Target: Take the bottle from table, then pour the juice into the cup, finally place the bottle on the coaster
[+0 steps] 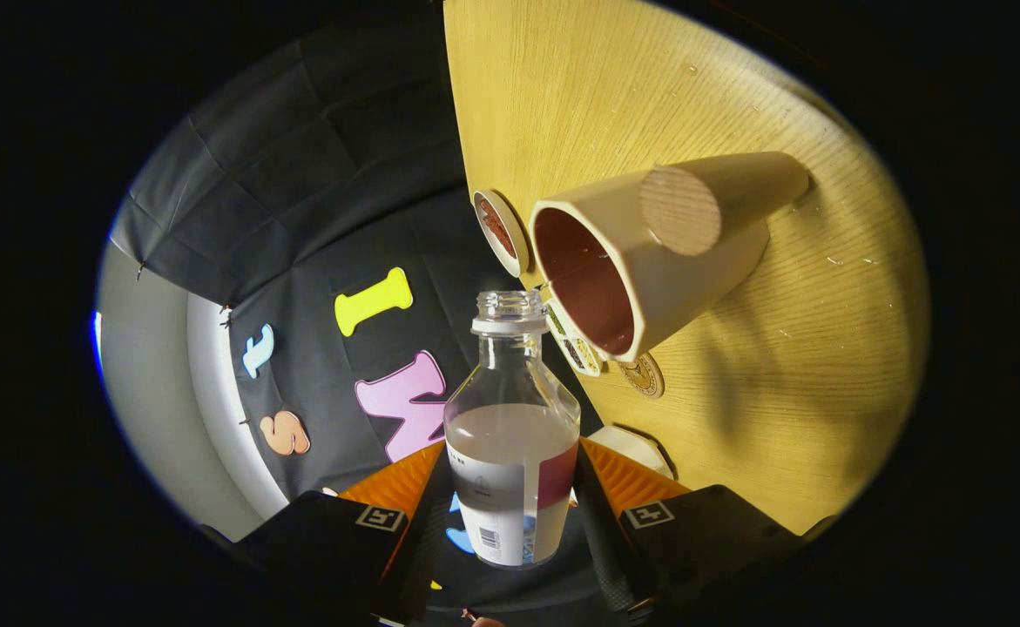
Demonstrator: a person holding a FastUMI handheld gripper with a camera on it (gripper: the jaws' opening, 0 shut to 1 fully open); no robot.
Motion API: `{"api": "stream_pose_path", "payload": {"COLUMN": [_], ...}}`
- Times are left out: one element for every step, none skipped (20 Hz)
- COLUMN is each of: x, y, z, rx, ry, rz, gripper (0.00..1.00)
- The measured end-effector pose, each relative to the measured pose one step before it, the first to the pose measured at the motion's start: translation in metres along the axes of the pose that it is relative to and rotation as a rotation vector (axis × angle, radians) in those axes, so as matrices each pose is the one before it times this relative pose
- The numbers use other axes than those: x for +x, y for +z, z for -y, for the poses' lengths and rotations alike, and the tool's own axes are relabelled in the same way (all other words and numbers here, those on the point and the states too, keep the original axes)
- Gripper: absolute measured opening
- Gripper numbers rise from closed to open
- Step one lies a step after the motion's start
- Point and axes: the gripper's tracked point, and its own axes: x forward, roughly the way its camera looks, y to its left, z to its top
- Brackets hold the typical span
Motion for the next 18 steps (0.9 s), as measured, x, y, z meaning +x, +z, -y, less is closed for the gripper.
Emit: {"api": "stream_pose_path", "payload": {"x": [0.00045, 0.00108, -0.00005, 0.00034, 0.00014, 0.00074, -0.00021, 0.0002, -0.00051, 0.00059, 0.00055, 0.00102, 0.00048, 0.00192, -0.0001, 0.00049, 0.00082, 0.00046], "y": [0.00015, -0.0005, -0.00073, -0.00135, -0.00172, -0.0021, -0.00217, -0.00206, -0.00223, -0.00157, -0.00027, 0.00055, 0.00069, 0.00106, -0.00017, -0.00036, 0.00017, -0.00165], "z": [-0.00066, 0.0001, 0.00058, -0.00002, -0.00046, 0.00013, 0.00071, 0.00069, -0.00023, 0.00109, 0.00005, -0.00044, -0.00141, -0.00142, -0.00023, 0.00089, -0.00025, 0.00127], "rx": [0.00315, 0.00302, 0.0031, 0.00353, 0.00373, 0.00353, 0.00154, 0.00122, 0.00082, 0.00151, 0.00383, 0.00548, 0.00645, 0.00383, 0.0026, 0.00286, 0.00235, 0.00304], "ry": [-0.00094, -0.00091, -0.00052, -0.00072, -0.00094, -0.00066, -0.00198, -0.00131, -0.00245, -0.00261, -0.00149, 0.00044, 0.00139, 0.00055, -0.00041, -0.0014, -0.00338, -0.00456], "rz": [0.00095, 0.00058, -0.00055, -0.00194, -0.00259, -0.00376, -0.0044, -0.00526, -0.00484, -0.0032, -0.00028, 0.00305, 0.00538, 0.00415, 0.00325, 0.00065, -0.00093, -0.00267], "gripper": [0.76, 0.76, 0.76, 0.76, 0.76, 0.76, 0.76, 0.76, 0.76, 0.76, 0.76, 0.76, 0.76, 0.76, 0.76, 0.76, 0.76, 0.76]}}
